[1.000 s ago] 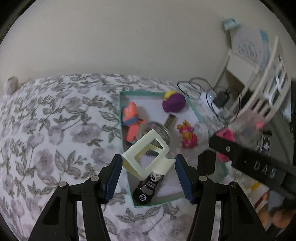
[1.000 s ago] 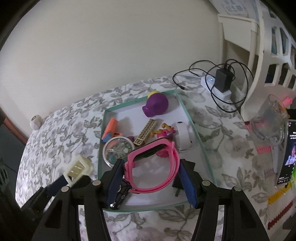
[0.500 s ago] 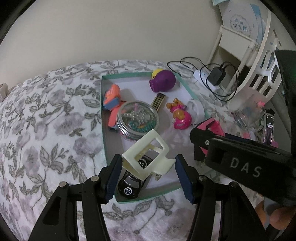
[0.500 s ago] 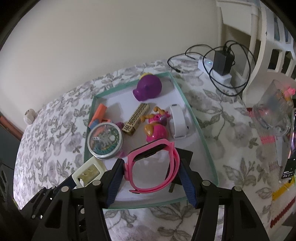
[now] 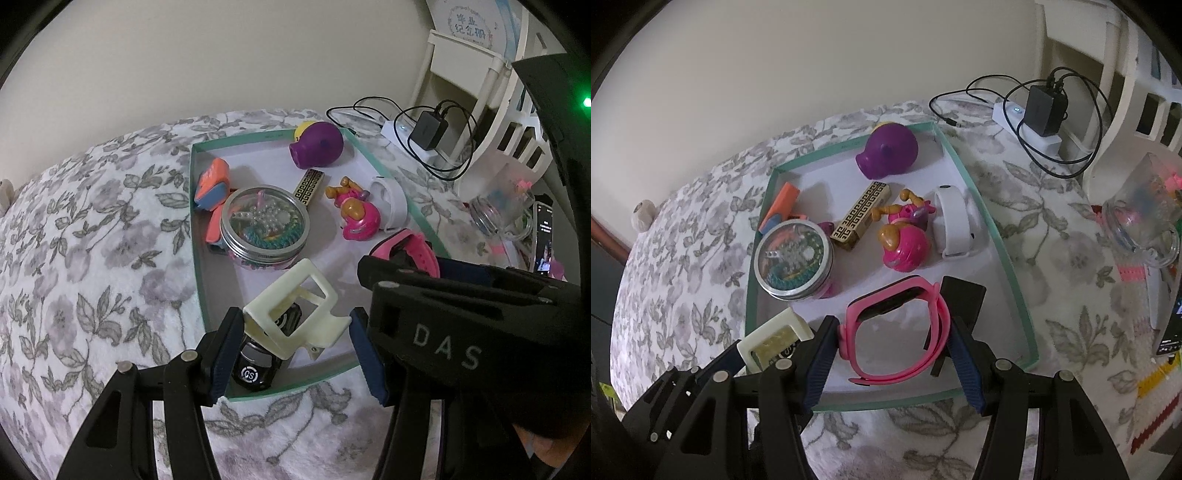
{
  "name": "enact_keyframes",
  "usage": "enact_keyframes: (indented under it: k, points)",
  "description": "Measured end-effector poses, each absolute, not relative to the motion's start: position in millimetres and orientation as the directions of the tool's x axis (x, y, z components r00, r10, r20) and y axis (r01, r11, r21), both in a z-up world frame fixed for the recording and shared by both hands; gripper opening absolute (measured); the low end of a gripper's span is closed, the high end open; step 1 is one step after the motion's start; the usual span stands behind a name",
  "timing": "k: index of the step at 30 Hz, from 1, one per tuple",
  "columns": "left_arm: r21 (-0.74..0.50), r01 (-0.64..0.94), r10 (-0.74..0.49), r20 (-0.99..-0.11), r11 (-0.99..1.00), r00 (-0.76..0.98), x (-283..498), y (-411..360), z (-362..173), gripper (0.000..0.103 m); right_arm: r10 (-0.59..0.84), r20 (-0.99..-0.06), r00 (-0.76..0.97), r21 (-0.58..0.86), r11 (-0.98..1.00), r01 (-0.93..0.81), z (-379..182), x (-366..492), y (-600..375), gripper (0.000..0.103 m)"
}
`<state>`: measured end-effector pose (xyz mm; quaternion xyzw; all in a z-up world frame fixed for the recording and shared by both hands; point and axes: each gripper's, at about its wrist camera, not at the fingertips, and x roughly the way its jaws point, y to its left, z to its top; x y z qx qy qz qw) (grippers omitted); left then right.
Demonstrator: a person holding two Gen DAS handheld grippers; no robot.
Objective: Organize rigid objects
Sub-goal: 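Carry the cream clip and pink band into the box and open both tools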
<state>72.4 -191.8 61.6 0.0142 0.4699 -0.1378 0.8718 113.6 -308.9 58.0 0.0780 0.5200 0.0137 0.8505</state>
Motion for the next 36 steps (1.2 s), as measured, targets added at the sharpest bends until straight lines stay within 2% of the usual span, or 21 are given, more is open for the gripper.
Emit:
enact_keyframes:
  k: [15,18,20,23,32,36]
  points:
    - [-0.107,0.249,-0.224,-0.832,0.963,0.508,74.5,-189.9,58.2,0.061,0.082,-0.896,0.437,0.11,0.993,0.039,52.3,116.0,-303.8,0.064]
    - [-0.107,0.255,-0.227,-0.833,0.961,0.505,74.5,-191.1,57.4,0.064,0.082,-0.896,0.436,0.109,0.993,0.038,51.7,116.1,-303.5,0.065]
    - [-0.103,0.26,-0.227,-0.832,0.96,0.506,74.2,-191.7,57.7,0.072,0.079,-0.896,0.436,0.105,0.994,0.036,51.6,116.2,-303.2,0.065]
    - [-0.104,0.268,-0.232,-0.829,0.958,0.509,73.3,-192.0,59.0,0.073,0.08,-0.896,0.437,0.106,0.994,0.037,51.4,116.1,-303.3,0.069]
    - [-0.104,0.254,-0.227,-0.824,0.961,0.519,73.8,-187.8,60.7,0.073,0.075,-0.889,0.451,0.106,0.994,0.043,53.1,115.7,-303.9,0.069]
    - [-0.103,0.241,-0.219,-0.823,0.965,0.525,74.0,-184.4,61.4,0.077,0.074,-0.883,0.464,0.11,0.993,0.051,53.7,115.4,-305.3,0.071]
